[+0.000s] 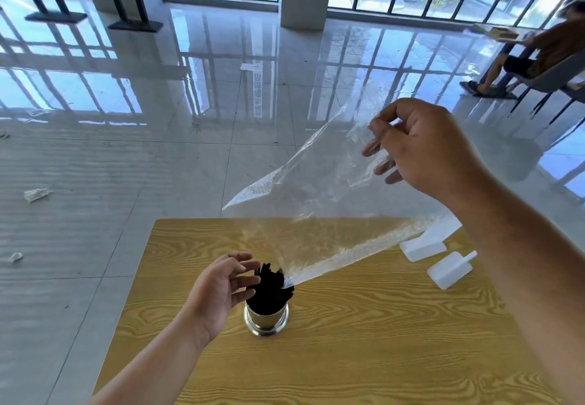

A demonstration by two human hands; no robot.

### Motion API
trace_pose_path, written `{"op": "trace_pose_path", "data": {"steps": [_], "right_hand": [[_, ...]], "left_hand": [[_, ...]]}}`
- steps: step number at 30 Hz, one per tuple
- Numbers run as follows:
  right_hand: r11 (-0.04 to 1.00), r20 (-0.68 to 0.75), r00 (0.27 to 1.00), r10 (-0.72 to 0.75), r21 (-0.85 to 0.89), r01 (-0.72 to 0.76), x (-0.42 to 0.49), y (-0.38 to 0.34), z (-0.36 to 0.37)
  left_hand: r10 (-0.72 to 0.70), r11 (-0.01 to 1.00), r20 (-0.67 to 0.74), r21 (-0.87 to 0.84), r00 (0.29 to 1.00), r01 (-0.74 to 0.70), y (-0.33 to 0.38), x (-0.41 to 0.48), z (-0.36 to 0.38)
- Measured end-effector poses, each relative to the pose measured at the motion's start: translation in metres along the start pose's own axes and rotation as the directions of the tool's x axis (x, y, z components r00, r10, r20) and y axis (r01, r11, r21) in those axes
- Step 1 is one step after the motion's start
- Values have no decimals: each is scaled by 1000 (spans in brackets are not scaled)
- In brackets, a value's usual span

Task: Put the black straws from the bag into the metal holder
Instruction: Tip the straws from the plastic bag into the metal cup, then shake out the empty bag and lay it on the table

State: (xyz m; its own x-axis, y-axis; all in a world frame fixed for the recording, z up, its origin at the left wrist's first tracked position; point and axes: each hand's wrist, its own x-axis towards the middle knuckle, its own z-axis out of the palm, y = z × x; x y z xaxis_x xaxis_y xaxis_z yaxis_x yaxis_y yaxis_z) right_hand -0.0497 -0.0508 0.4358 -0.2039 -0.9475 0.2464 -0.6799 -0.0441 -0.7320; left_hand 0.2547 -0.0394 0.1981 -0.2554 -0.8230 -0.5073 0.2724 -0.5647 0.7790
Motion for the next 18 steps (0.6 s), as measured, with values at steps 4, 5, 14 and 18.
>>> {"op": "trace_pose_path", "data": {"steps": [4, 5, 14, 18], "right_hand": [[982, -48, 995, 82, 174, -73, -2, 5, -19], [965, -59, 991, 118, 243, -101, -3, 8, -23], [656, -102, 926, 364, 734, -177, -24, 62, -17], [331, 87, 885, 457, 907, -260, -36, 97, 15]], "left_hand": [[40, 990, -20, 138, 999, -36, 10, -4, 7], [48, 983, -17, 177, 999, -45, 13, -6, 10], [72, 997, 86, -3, 994, -72, 41, 4, 27], [138, 990, 114, -10, 984, -138, 66, 9, 46]]}}
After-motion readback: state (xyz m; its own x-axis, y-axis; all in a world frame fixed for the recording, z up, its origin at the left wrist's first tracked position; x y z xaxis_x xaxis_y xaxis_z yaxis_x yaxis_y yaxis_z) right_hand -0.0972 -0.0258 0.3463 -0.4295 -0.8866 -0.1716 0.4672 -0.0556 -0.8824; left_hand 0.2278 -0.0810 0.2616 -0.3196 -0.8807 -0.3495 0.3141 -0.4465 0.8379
